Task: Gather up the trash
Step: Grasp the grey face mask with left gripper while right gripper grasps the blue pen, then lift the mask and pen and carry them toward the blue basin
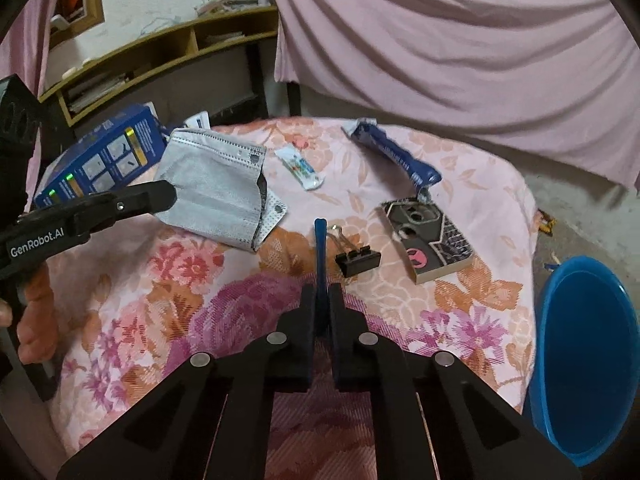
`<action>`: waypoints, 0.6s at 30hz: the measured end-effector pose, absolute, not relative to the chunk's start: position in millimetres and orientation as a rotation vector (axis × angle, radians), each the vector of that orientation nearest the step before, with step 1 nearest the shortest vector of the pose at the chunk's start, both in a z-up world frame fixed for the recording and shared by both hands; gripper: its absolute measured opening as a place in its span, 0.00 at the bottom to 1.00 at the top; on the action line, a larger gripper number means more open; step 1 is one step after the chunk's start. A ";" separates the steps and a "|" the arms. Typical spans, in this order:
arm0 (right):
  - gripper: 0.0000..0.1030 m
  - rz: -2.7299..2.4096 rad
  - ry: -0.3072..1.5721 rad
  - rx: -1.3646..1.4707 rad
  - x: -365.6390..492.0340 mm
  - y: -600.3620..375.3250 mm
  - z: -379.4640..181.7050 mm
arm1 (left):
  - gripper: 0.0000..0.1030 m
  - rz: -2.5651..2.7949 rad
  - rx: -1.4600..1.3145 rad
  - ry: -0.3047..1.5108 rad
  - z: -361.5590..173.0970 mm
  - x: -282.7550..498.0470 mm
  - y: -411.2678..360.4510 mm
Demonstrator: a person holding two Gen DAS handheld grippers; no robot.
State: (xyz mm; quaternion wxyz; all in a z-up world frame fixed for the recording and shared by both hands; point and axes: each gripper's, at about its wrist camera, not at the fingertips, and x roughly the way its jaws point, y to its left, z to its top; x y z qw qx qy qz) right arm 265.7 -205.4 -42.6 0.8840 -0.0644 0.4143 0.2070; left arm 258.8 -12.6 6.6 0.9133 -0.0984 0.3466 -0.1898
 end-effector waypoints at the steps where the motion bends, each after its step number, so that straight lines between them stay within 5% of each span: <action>1: 0.04 0.428 0.849 -0.129 263.2 -206.6 -40.6 | 0.01 -0.391 -0.199 0.703 9.2 256.7 -13.9; 18: 0.04 0.235 0.360 -0.012 192.6 -257.8 21.9 | 0.01 -0.472 -0.089 0.391 75.6 219.8 -88.6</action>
